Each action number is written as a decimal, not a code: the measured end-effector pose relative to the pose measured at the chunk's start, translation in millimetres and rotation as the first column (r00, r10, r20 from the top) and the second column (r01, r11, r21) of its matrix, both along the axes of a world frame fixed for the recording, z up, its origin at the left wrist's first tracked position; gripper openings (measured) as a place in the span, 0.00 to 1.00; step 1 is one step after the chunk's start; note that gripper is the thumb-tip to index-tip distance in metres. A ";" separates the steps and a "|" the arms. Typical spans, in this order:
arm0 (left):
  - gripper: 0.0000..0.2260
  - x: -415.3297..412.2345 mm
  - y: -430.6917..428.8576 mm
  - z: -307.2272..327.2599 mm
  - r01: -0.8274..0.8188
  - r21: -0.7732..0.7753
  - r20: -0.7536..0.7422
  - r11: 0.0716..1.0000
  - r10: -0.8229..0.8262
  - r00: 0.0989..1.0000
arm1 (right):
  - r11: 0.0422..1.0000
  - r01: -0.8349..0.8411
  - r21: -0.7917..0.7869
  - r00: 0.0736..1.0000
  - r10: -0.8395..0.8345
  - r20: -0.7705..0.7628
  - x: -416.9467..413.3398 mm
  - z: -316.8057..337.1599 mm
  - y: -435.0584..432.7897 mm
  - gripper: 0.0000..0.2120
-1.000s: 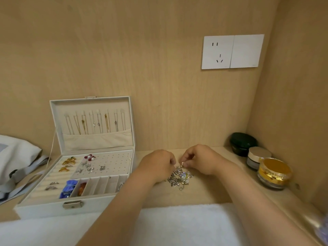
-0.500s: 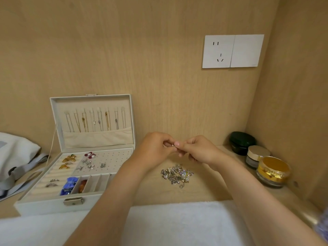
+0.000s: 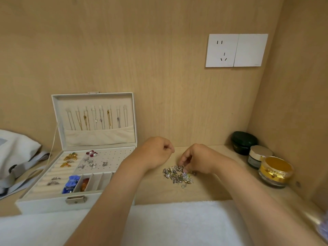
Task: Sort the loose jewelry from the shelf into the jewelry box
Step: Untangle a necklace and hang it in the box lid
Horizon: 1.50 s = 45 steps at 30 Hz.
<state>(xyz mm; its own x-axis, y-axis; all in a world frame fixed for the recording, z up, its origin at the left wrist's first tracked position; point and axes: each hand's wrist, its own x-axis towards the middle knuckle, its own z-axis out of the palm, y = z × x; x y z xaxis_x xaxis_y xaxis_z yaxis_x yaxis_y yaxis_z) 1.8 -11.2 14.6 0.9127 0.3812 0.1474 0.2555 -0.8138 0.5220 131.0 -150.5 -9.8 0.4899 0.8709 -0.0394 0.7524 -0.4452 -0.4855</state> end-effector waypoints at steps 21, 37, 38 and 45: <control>0.04 -33.1 24.6 17.2 -0.029 -0.071 0.090 0.997 0.035 0.995 | 0.872 0.194 0.449 0.808 0.118 -0.577 -35.2 28.8 10.5 0.05; 0.06 -129.1 66.6 9.3 -0.274 0.026 0.111 0.961 0.269 0.957 | 0.876 0.179 0.449 0.618 0.255 -0.743 -116.6 55.4 66.2 0.05; 0.06 -130.1 67.6 7.0 -0.261 0.061 0.086 0.963 0.256 0.963 | 0.882 0.179 0.436 0.596 0.255 -0.761 -118.6 54.1 69.5 0.05; 0.14 -135.2 65.0 11.7 -0.203 0.009 0.191 0.979 0.198 0.961 | 0.903 0.171 0.393 0.473 0.275 -0.837 -122.6 44.4 76.9 0.05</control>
<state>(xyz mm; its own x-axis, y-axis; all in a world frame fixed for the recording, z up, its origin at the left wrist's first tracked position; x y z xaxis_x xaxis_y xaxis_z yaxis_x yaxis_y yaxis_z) -133.4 53.8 26.3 0.7727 0.5468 0.3223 0.3144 -0.7709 0.5540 8.4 -73.7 34.5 0.3467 0.9343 -0.0825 -0.1402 -0.0353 -0.9895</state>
